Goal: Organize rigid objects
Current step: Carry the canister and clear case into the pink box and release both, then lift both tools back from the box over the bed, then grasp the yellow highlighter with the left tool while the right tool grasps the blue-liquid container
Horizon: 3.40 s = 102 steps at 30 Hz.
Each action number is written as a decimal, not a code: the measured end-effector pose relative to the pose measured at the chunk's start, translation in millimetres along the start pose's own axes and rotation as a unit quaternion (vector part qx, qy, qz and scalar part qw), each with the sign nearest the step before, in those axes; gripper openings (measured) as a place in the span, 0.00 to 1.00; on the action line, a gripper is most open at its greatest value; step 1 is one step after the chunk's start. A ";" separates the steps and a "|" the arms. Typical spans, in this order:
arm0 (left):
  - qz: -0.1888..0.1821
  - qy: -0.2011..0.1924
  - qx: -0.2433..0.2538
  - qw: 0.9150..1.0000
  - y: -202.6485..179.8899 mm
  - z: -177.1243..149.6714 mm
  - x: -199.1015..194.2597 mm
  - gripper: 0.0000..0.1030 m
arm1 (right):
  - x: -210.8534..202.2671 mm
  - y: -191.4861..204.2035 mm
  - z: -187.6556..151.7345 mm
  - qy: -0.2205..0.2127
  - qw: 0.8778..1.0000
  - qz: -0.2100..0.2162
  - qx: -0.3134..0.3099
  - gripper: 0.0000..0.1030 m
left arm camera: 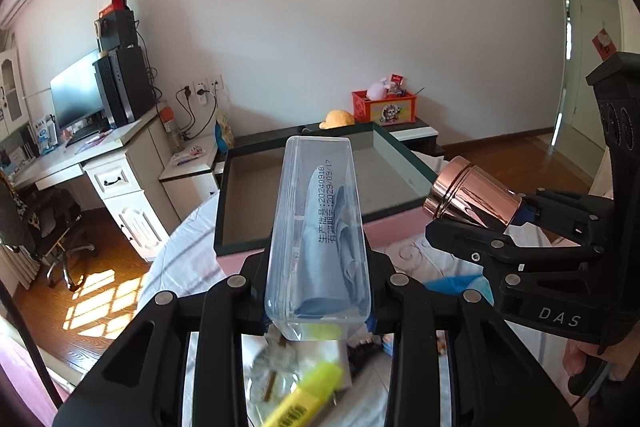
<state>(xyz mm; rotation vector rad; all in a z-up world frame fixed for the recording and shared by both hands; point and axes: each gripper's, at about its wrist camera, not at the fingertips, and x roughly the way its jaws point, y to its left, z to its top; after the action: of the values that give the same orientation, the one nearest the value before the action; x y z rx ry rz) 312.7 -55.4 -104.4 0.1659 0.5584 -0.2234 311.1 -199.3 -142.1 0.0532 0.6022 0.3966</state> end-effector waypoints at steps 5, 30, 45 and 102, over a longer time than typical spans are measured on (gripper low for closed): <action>0.029 0.030 -0.005 0.999 18.9 37.7 64.0 0.31 | 47.2 -13.8 40.4 0.028 1.000 -0.011 -0.001 0.46; 0.036 0.074 -0.039 0.996 45.7 37.3 119.6 0.79 | 112.0 -37.5 63.5 0.104 0.992 -0.051 0.045 0.68; 0.087 -0.106 -0.069 0.988 38.9 -17.4 -117.0 1.00 | -98.8 55.3 19.2 -0.092 0.989 -0.118 0.004 0.89; 0.031 -0.024 -0.057 0.998 26.7 -116.6 -116.3 1.00 | -136.8 53.4 -84.0 -0.068 0.977 -0.201 0.025 1.00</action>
<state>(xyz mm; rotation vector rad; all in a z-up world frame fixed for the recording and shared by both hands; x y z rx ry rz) 164.7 14.5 -136.4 0.0675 0.5162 -0.1343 142.7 -207.3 -128.7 0.0065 0.4732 -0.0154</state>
